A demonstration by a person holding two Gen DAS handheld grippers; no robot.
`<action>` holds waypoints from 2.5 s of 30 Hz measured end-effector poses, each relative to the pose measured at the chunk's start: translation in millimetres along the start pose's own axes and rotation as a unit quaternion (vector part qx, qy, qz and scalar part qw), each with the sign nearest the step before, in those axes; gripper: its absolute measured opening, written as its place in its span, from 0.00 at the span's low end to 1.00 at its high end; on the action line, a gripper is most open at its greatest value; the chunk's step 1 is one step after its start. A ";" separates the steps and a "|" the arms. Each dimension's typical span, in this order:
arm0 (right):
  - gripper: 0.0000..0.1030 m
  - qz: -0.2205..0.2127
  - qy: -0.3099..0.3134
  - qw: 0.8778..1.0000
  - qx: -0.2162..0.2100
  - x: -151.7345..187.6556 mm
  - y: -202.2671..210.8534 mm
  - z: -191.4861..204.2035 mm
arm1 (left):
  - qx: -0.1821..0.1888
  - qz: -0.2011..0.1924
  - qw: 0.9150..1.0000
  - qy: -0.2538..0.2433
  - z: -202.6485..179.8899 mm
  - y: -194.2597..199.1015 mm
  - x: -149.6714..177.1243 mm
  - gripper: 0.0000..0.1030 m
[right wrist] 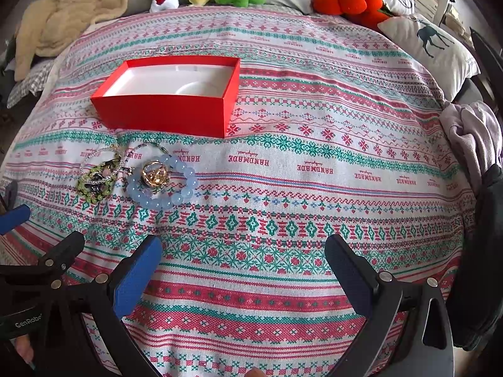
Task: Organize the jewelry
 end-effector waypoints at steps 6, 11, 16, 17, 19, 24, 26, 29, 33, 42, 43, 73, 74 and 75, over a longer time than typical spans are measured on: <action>1.00 0.000 0.000 1.000 0.000 0.0 0.1 0.1 | -0.001 0.001 1.000 -0.001 1.4 -0.6 0.1 1.00; 1.00 0.000 0.000 1.000 0.000 -0.2 -0.1 0.1 | -0.001 0.002 1.000 -0.001 1.7 -0.7 0.6 1.00; 1.00 0.000 0.000 1.000 0.000 -0.2 -0.1 0.0 | -0.001 0.003 1.000 -0.002 2.5 -1.6 1.1 1.00; 1.00 0.001 0.000 1.000 0.000 -0.2 -0.2 0.2 | -0.001 0.003 1.000 -0.001 2.5 -1.5 1.2 1.00; 1.00 0.001 0.000 1.000 0.002 -0.1 -0.9 0.2 | 0.000 0.004 1.000 0.000 3.4 -2.4 1.7 1.00; 1.00 0.001 0.003 1.000 0.008 -0.3 -1.0 -0.1 | 0.010 0.002 1.000 0.004 5.9 -5.2 1.3 1.00; 1.00 -0.001 0.003 1.000 0.009 -1.7 -0.1 -0.5 | 0.017 -0.005 1.000 0.004 8.3 -4.8 0.1 1.00; 1.00 -0.005 0.005 1.000 0.007 -7.1 3.6 -2.7 | 0.016 -0.029 0.999 -0.019 11.2 -0.1 -7.2 1.00; 1.00 -0.003 0.009 1.000 -0.009 -17.1 9.5 -5.5 | 0.018 -0.016 0.999 -0.046 19.8 -1.2 -20.3 1.00; 0.94 0.056 0.028 0.994 -0.093 -48.2 -7.9 2.3 | 0.088 0.041 0.995 -0.020 41.4 -22.9 -54.6 0.90; 0.91 0.059 0.026 0.992 -0.104 -51.7 -11.1 2.0 | 0.101 0.046 0.994 -0.012 42.5 -28.3 -57.4 0.86; 0.12 0.111 0.001 0.984 -0.138 -73.7 -94.5 16.3 | 0.078 0.064 0.995 -0.026 -26.3 -80.0 -101.9 0.00; 0.12 0.111 -0.001 0.984 -0.140 -72.2 -91.1 11.0 | 0.078 0.062 0.995 -0.027 -27.6 -78.1 -102.7 0.00; 0.12 0.109 -0.002 0.984 -0.142 -72.3 -89.3 10.4 | 0.078 0.059 0.995 -0.028 -28.2 -76.2 -103.2 0.00</action>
Point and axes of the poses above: each gripper's, at about its wrist camera, not at the fingertips, and y roughly against the way its jaws point, z to its left, x to its underside, the point moved 2 cm from there along -y, roughly the way its jaws point, and after that the axes turned 13 degrees about -x, right-handed, at the moved point
